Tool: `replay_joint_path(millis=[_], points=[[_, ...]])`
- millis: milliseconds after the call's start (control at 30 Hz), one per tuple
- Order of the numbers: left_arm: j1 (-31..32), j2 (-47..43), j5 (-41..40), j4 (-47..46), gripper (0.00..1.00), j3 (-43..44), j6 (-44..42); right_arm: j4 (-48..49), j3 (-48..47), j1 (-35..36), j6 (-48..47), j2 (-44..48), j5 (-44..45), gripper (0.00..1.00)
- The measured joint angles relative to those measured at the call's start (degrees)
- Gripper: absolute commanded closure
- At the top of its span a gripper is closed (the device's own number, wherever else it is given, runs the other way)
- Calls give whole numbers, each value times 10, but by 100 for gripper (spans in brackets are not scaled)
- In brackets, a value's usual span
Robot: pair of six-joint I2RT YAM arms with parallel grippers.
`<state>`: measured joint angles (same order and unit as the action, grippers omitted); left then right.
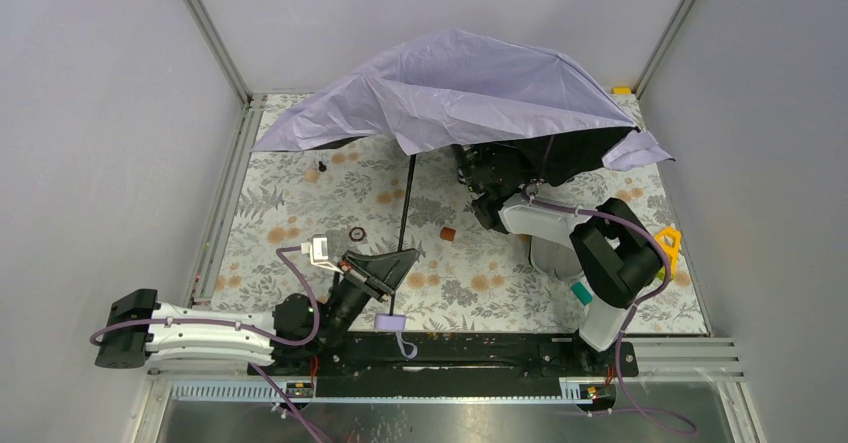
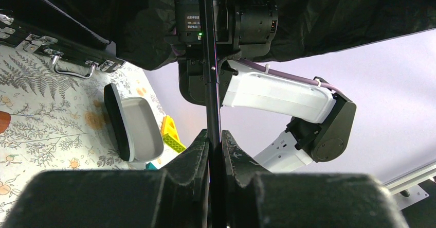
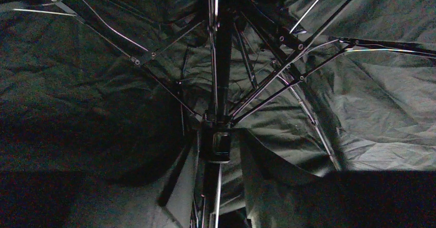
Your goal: Open the umbrella
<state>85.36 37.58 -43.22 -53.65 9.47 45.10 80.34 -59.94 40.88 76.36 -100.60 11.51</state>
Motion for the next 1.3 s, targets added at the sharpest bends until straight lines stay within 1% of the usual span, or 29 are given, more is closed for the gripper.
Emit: replay_joint_path(millis=[67,267,367,567,867,1167,1300], points=[[0,0,0,0,100,0,0,2,0,0,5,0,0,66],[0,0,0,0,100,0,0,2,-3,0,22,-1,6,92],[0,0,2,0,100,0,0,2,-6,1,20,-1,15,99],[-4,0,16,-2,100,0,-6,0,-34,2,-11,-5,42,100],[-13,3,45,-31,100,31,-42,-45,-150,9,-84,-9,40,100],[-17,23,54,-59,100,37,-74,-89,-202,10,-169,-8,47,100],[-4,24,49,-62,100,37,-92,-99,-220,10,-194,-8,57,100]])
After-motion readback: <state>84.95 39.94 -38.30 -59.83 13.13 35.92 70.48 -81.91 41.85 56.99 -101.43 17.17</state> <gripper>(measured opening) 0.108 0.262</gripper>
